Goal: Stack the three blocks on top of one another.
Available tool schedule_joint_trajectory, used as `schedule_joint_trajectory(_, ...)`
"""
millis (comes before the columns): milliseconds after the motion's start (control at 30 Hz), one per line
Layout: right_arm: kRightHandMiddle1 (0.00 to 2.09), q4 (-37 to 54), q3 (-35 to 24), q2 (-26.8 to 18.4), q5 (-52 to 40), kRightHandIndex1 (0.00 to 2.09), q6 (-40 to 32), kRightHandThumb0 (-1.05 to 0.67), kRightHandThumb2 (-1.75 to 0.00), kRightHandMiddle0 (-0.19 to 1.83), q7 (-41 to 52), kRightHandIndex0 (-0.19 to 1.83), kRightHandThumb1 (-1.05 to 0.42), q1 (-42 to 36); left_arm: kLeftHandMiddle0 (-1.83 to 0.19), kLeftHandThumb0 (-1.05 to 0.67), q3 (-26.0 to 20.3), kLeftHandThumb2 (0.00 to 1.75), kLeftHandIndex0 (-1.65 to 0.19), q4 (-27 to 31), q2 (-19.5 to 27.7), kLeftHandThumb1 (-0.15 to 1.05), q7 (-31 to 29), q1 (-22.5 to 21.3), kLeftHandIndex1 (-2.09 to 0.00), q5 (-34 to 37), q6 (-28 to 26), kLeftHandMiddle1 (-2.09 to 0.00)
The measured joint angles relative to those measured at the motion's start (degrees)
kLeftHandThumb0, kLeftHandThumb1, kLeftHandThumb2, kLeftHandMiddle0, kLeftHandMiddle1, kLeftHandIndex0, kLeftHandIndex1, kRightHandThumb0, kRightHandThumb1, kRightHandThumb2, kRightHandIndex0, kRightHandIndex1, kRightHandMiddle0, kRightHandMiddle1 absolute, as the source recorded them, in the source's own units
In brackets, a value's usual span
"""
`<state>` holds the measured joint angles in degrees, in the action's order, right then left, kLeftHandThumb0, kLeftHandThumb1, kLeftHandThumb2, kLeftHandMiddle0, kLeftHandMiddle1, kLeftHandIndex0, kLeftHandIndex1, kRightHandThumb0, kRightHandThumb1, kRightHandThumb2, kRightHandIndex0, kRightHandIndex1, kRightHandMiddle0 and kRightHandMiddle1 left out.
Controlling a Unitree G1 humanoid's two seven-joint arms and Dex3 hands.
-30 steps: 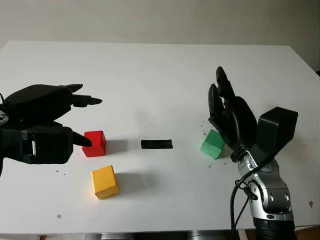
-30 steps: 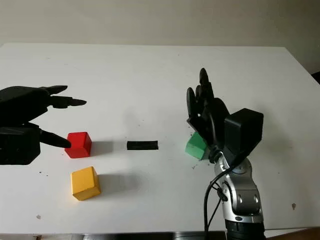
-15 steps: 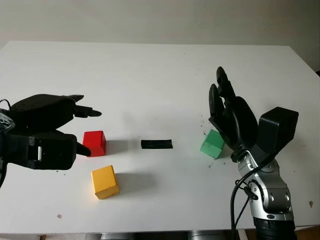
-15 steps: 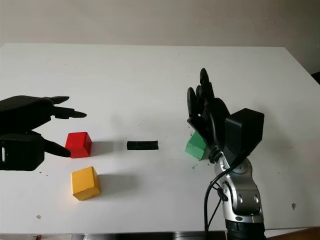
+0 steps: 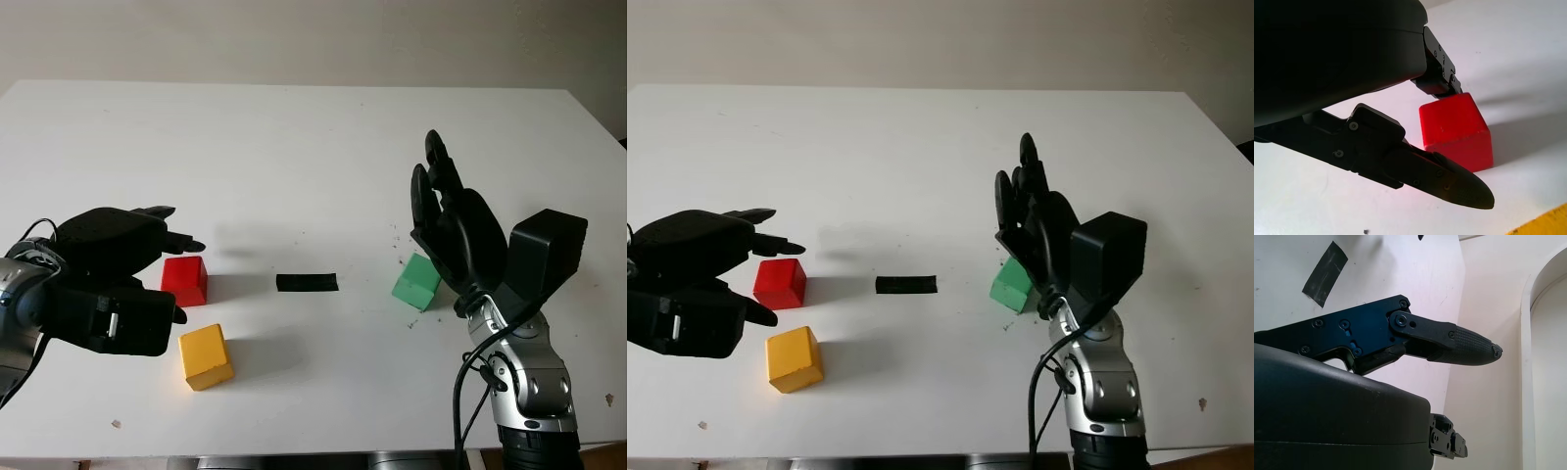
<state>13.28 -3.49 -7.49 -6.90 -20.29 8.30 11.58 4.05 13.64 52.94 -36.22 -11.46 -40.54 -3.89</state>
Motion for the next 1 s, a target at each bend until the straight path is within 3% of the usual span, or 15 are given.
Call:
schedule_joint_trajectory(33, 0.00, 0.00, -0.01, -0.01, -0.01, 0.00, 0.02, -0.71, -0.68, -0.19, 0.12, -0.19, -1.05, 0.00, -0.09, -0.82, 0.04, 0.06, -0.43, 0.00, -0.21, 1.00, 0.42, 0.07, -0.30, -0.40, -0.09, -0.06)
schedule_joint_trajectory(100, 0.00, 0.00, -0.07, -0.03, -0.02, 0.00, 0.03, -0.71, -0.68, -0.19, 0.28, -0.19, -1.05, 0.00, -0.11, -0.81, 0.05, 0.05, -0.18, 0.01, -0.55, 1.02, 1.33, 0.11, -0.83, -1.14, -0.23, -0.06)
schedule_joint_trajectory(133, 0.00, 0.00, -0.11, -0.06, -0.02, 0.00, 0.03, -0.71, -0.68, -0.19, 0.37, -0.19, -1.05, 0.00, -0.13, -0.80, 0.05, 0.05, -0.12, 0.02, -0.82, 1.02, 1.97, 0.14, -0.99, -1.70, -0.30, -0.06)
schedule_joint_trajectory(233, 0.00, 0.00, -0.27, -0.27, -0.04, 0.00, 0.03, -0.71, -0.68, -0.19, 0.65, -0.19, -1.05, 0.00, -0.17, -0.74, 0.05, 0.05, -0.09, 0.09, -1.86, 1.02, 3.95, 0.60, -1.17, -2.64, -0.59, -0.07)
schedule_joint_trajectory(700, 0.00, 0.00, -0.46, -0.66, -0.04, 0.00, -0.01, -0.71, -0.67, -0.19, 0.58, -0.19, -1.05, 0.00, -0.29, -0.47, 0.36, 0.19, -0.05, 0.32, -2.48, 1.05, 5.29, 1.37, -1.59, -6.33, 0.50, -0.08)
schedule_joint_trajectory(1000, 0.00, -0.01, -0.46, -0.68, -0.03, 0.00, 0.04, -0.72, -0.66, -0.19, 0.67, -0.19, -1.05, 0.00, -0.35, -0.46, 0.36, 0.14, -0.07, 0.61, -2.48, 1.05, 7.59, 1.73, -1.69, -9.18, 2.02, -0.12)
